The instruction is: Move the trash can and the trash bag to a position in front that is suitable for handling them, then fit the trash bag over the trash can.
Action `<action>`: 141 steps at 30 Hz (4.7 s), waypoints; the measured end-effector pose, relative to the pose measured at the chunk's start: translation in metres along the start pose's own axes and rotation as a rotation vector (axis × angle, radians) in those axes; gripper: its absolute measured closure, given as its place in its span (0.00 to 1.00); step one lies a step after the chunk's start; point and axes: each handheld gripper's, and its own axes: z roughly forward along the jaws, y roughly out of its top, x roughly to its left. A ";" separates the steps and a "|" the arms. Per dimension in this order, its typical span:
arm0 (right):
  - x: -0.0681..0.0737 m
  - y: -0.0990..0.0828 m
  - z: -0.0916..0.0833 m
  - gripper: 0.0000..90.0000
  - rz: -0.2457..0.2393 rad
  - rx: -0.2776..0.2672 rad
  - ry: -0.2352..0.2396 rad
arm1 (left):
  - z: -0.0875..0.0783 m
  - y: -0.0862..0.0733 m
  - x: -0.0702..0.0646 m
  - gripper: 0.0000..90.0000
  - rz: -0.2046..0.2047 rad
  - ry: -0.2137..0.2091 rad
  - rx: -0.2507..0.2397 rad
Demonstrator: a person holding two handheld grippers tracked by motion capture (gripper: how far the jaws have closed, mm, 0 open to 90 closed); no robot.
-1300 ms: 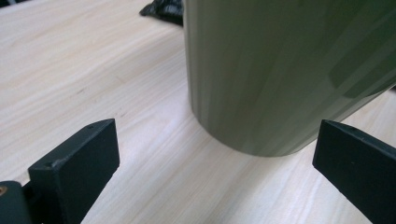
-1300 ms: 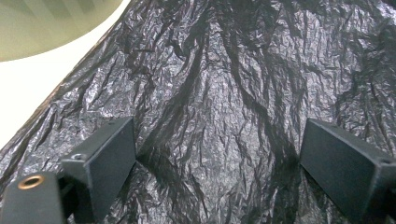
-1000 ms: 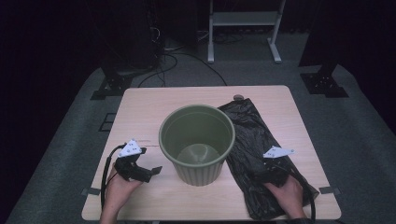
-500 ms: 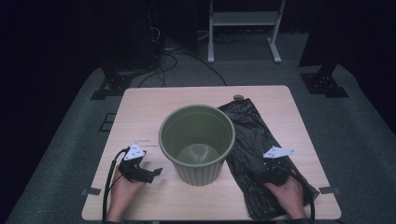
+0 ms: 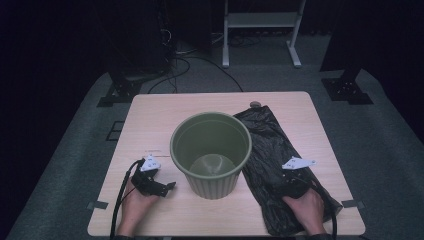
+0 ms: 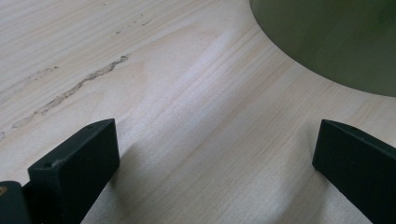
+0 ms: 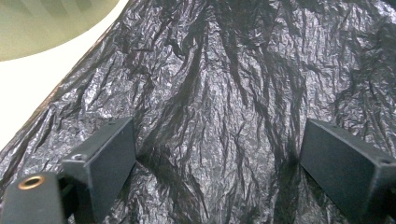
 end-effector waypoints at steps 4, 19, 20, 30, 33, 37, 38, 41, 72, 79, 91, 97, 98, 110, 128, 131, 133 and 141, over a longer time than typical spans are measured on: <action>0.000 0.000 -0.001 0.10 -0.006 0.007 0.001 | 0.000 0.000 0.000 0.00 -0.001 0.001 0.000; -0.028 0.014 -0.019 0.10 0.043 -0.019 -0.004 | 0.000 0.000 0.000 0.00 0.000 0.001 0.000; -0.028 0.014 -0.019 0.10 0.043 -0.019 -0.004 | 0.000 0.000 0.000 0.00 0.000 0.001 0.000; -0.055 0.023 -0.016 0.10 0.074 -0.037 -0.030 | 0.000 0.000 0.000 0.00 0.002 0.000 0.000; -0.061 0.023 -0.014 0.10 0.090 -0.057 -0.031 | 0.000 0.000 0.000 0.00 0.003 -0.001 0.000; -0.068 0.023 -0.007 0.10 0.103 -0.030 -0.032 | 0.000 0.000 0.000 0.00 0.003 -0.001 0.000; -0.070 0.024 -0.005 0.10 0.103 -0.031 -0.031 | 0.000 0.000 0.000 0.00 0.003 -0.001 0.000; -0.074 0.026 0.000 0.10 0.104 -0.016 -0.033 | 0.000 0.000 0.000 0.00 0.004 -0.002 0.000; -0.055 0.045 0.029 0.13 0.079 0.025 0.059 | 0.000 0.000 -0.001 0.00 0.010 -0.008 -0.002; -0.047 0.047 0.038 0.12 0.091 0.034 0.094 | 0.000 0.000 -0.001 0.00 0.013 -0.012 0.000; -0.031 0.058 0.044 0.11 0.105 -0.007 0.182 | 0.000 0.000 -0.001 0.00 0.014 -0.013 0.000; -0.019 0.064 0.051 0.11 0.096 -0.011 0.206 | 0.000 0.000 -0.001 0.00 0.014 -0.013 0.000; -0.016 0.066 0.053 0.11 0.092 -0.011 0.211 | 0.000 0.000 -0.001 0.00 0.015 -0.014 0.000; 0.007 0.074 0.065 0.11 0.050 0.010 0.200 | 0.000 0.000 -0.001 0.00 0.016 -0.015 -0.001; 0.029 0.076 0.071 0.21 -0.048 0.044 0.050 | 0.000 0.000 -0.001 0.00 0.019 -0.019 0.000; 0.030 0.076 0.068 0.38 -0.052 0.035 0.055 | 0.000 0.000 -0.001 0.00 0.019 -0.019 0.000; 0.030 0.076 0.065 0.55 -0.059 0.031 0.067 | 0.000 0.000 -0.001 0.00 0.019 -0.019 0.000; 0.032 0.074 0.060 0.99 -0.087 0.047 0.164 | 0.000 0.000 -0.001 0.00 0.019 -0.020 0.000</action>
